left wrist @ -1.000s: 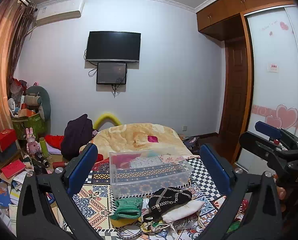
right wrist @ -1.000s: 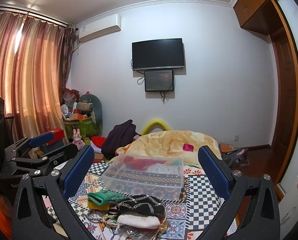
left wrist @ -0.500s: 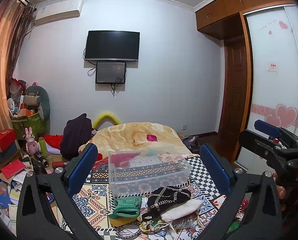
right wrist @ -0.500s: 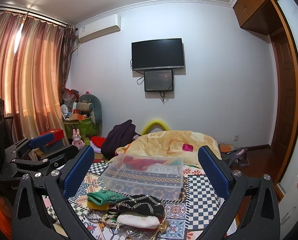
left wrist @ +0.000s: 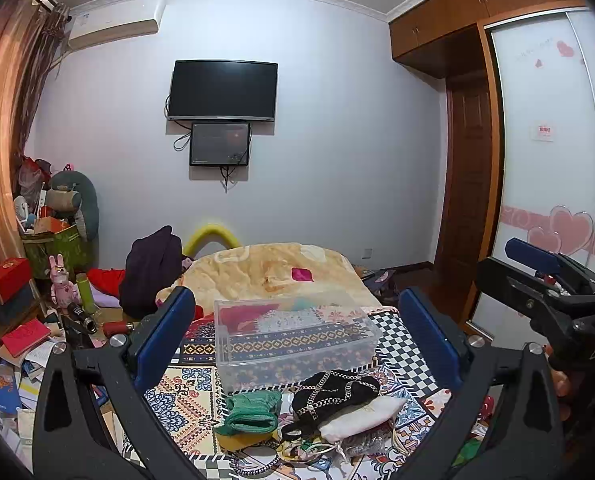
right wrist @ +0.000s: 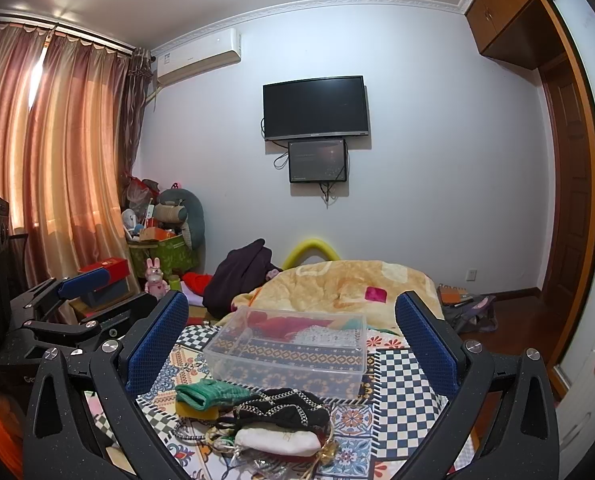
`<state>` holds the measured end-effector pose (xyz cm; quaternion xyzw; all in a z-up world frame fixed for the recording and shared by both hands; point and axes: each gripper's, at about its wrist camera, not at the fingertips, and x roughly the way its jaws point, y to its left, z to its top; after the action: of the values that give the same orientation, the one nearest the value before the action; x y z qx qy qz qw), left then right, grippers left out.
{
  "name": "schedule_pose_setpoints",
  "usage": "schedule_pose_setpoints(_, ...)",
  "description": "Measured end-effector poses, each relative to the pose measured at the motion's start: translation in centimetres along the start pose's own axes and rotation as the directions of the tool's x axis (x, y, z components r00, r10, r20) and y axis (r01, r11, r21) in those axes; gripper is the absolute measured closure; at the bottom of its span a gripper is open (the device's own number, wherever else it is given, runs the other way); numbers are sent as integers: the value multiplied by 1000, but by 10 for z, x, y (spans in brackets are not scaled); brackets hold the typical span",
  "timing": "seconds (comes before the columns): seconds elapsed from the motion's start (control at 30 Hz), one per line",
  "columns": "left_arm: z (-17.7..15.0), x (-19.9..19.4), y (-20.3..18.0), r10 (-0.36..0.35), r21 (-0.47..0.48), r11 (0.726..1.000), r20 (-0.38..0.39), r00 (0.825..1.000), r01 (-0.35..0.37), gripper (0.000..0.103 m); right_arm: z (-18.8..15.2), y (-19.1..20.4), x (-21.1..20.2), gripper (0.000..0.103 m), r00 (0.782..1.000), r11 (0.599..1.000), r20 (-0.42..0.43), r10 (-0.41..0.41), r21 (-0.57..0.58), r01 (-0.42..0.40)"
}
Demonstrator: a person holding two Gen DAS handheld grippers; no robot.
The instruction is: Organize soft objects
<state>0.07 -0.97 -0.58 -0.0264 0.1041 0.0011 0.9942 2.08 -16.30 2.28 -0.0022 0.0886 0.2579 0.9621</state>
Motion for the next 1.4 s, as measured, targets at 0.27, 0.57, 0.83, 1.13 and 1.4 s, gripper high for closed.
schedule_pose_setpoints(0.27,0,-1,1,-3,3,1000,2,1000,3,0,0,0,0,0,1000,1000,-1,1,0,-1)
schedule_pose_setpoints(0.57,0,-2,0,-4,1,1000,2,1000,4,0,0,0,0,0,1000,1000,0,0,0,0)
schedule_pose_setpoints(0.83,1,0,1,-6,-1,1000,-6,1000,6,0,-2,0,1,0,1000,1000,-8,-8,-7,8)
schedule_pose_setpoints(1.13,-19,25,13,1,-21,1000,-98,995,-3,0,-21,-8,21,0,994,999,-97,-39,-5,39)
schedule_pose_setpoints(1.4,-64,58,31,15,-44,999,-251,968,-27,0,-56,-20,53,0,966,999,-257,-17,26,25)
